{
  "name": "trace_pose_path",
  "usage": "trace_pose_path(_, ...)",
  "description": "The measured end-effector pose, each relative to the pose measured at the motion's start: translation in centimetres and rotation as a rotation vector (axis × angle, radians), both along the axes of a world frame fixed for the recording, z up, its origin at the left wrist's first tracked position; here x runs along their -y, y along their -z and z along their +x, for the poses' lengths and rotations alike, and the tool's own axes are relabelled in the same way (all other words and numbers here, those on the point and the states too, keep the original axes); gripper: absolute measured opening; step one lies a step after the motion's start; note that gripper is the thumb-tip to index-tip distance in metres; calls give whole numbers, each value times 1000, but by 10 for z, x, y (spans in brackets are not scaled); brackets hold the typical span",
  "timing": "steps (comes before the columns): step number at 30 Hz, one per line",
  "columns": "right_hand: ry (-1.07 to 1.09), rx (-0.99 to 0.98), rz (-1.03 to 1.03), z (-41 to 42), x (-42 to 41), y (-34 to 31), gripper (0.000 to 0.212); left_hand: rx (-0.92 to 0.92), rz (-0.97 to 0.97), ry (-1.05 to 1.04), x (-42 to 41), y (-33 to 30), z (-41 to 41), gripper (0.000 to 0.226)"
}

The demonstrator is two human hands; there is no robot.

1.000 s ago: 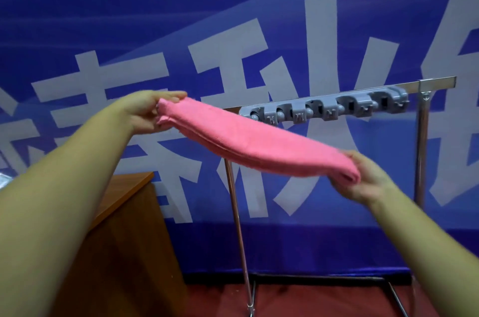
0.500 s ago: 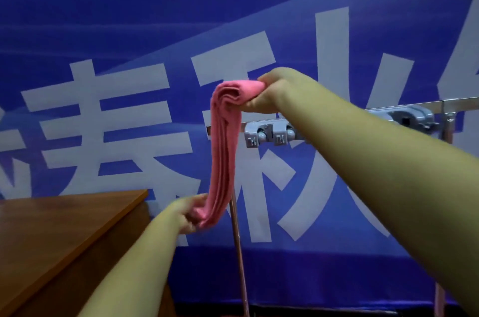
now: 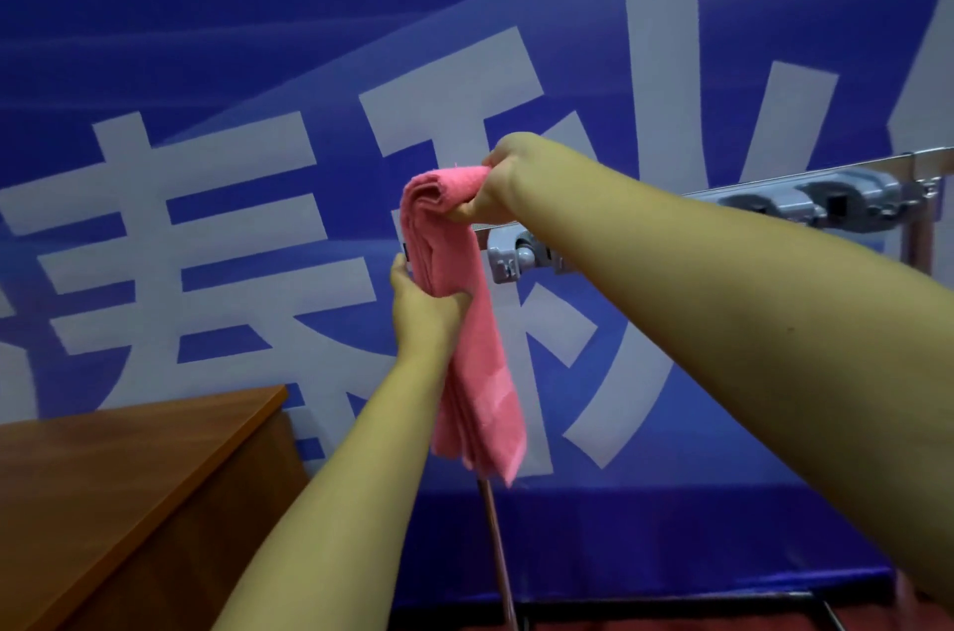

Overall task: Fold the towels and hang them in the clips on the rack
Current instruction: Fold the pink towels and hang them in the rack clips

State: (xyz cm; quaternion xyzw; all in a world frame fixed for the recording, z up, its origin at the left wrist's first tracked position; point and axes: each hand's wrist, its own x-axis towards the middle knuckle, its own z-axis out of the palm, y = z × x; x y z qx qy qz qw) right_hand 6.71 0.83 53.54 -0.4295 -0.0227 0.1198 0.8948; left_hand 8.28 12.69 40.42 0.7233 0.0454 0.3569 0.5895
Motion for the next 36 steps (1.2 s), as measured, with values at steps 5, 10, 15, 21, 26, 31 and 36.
trace_pose_path(5,-21,-135,264,15,19,-8,39,-92,152,-108,-2,10,16,41)
trace_pose_path(10,-122,-130,408,26,61,8,38,-52,376,-169,-9,-9,31,30)
trace_pose_path(15,-183,-215,558,15,97,84,28,37,758,-328,-17,-47,44,45)
trace_pose_path(21,-182,-422,678,11,76,167,45,-2,1263,-228,-2,-83,43,60)
trace_pose_path(26,-241,-503,731,11,53,186,28,-58,1313,-111,-2,-97,35,55)
trace_pose_path(31,-249,-499,846,13,45,190,28,-87,1272,-153,-5,-104,28,57)
trace_pose_path(36,-137,-567,927,41,46,205,29,-125,1399,-122,14,-97,31,47)
